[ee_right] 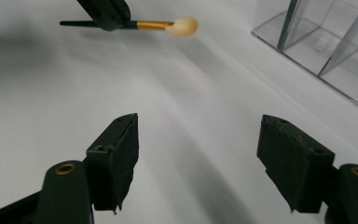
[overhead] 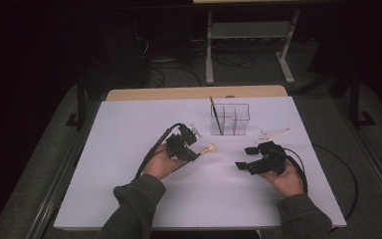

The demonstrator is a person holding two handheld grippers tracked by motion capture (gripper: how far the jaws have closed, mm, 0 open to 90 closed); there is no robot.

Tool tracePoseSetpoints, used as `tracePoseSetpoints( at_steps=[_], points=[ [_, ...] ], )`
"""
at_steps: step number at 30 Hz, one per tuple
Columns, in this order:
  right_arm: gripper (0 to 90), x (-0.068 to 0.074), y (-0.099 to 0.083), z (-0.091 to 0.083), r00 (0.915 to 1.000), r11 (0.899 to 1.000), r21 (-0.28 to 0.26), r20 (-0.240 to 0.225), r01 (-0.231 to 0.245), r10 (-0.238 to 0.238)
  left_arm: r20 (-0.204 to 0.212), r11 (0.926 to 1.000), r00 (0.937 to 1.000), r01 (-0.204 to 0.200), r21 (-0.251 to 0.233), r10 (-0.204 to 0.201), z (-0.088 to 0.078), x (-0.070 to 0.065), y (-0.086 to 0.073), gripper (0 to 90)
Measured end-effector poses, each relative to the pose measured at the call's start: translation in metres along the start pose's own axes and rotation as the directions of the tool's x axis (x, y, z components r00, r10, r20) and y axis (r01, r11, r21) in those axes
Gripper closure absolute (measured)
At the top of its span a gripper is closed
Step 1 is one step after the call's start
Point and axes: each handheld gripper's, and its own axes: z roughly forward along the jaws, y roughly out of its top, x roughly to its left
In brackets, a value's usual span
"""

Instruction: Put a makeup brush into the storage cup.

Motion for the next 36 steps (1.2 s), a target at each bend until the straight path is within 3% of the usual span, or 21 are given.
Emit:
tracePoseSetpoints(
  at_steps=[3, 4, 12, 17, 36],
  points=[
    [28.3, 0.003, 0.002, 0.003, 1.0000, 1.000, 0.013, -0.008, -0.005, 0.005, -0.001, 0.9999, 1.0000, -0.003, -0.012, 0.003, -0.005, 0.002, -0.005, 83.3],
    [28.3, 0.004, 0.003, 0.006, 0.9998, 1.000, 0.011, -0.011, 0.015, -0.014, 0.004, 0.9997, 1.0000, -0.002, -0.024, 0.002, -0.008, 0.003, -0.009, 83.3],
    [28.0, 0.012, 0.012, 0.010, 0.9987, 0.999, 0.016, -0.034, 0.039, -0.038, 0.019, 0.9984, 0.9998, -0.006, -0.057, 0.007, -0.023, 0.004, -0.022, 83.3],
    [27.8, 0.014, 0.018, 0.009, 0.9985, 0.999, 0.022, -0.049, 0.025, -0.024, 0.029, 0.9956, 0.9995, 0.014, -0.093, -0.011, -0.030, 0.006, -0.030, 83.3],
    [27.2, 0.026, 0.045, 0.006, 0.9934, 0.998, 0.002, -0.093, 0.068, -0.067, 0.023, 0.9864, 0.9993, -0.024, -0.163, 0.029, -0.058, 0.005, -0.057, 83.3]
  ],
)
